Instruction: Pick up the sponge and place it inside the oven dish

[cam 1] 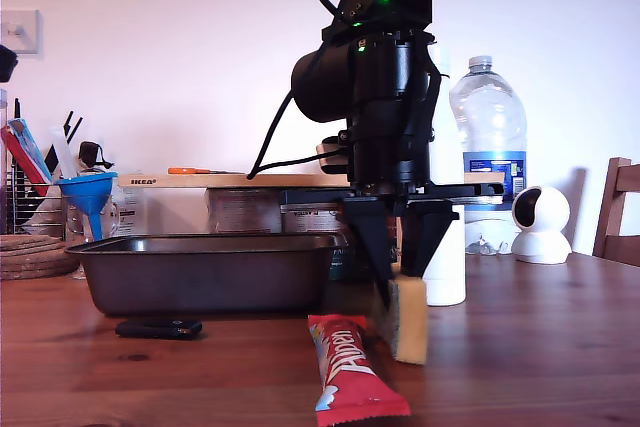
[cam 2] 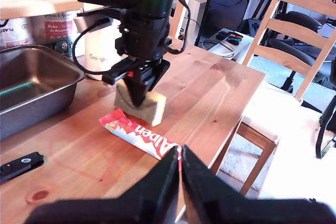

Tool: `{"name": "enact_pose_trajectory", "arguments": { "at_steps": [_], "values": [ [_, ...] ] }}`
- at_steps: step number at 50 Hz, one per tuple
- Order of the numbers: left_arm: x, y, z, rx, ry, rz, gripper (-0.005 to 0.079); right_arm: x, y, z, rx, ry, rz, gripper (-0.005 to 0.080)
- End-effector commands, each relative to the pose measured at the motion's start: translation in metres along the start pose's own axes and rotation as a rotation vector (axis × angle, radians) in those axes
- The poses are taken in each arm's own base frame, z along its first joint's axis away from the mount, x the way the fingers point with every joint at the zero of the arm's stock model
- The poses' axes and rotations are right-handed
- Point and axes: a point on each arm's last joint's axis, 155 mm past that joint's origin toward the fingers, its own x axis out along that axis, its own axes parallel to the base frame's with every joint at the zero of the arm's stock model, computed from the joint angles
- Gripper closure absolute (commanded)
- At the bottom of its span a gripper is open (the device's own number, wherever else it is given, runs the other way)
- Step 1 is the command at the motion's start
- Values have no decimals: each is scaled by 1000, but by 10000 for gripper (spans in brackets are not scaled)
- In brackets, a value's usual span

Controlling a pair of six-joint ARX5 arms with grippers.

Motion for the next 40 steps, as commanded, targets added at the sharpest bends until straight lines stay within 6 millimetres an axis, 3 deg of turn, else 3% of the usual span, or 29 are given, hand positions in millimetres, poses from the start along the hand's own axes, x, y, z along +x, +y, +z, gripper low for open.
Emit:
{"name": "enact_pose_trajectory", "arguments": {
  "at_steps": [1, 9, 17, 26, 40],
  "values": [
    [2, 1, -6, -4, 10, -2, 766, -4, -1, 2, -7, -8, -13, 762],
    [2, 1, -6, -4, 10, -2, 766, -17, -4, 4, -49, -22, -50, 762],
    [2, 1, -6, -3, 9, -2, 766, -44, 0, 13, -91, -100, -69, 762],
    [2, 1, -5, -2, 7, -2, 766, -84, 29, 46, -198, -274, 17, 762],
    [2, 1, -5, -2, 7, -2, 766, -119, 73, 93, -288, -501, 178, 762]
  ]
}}
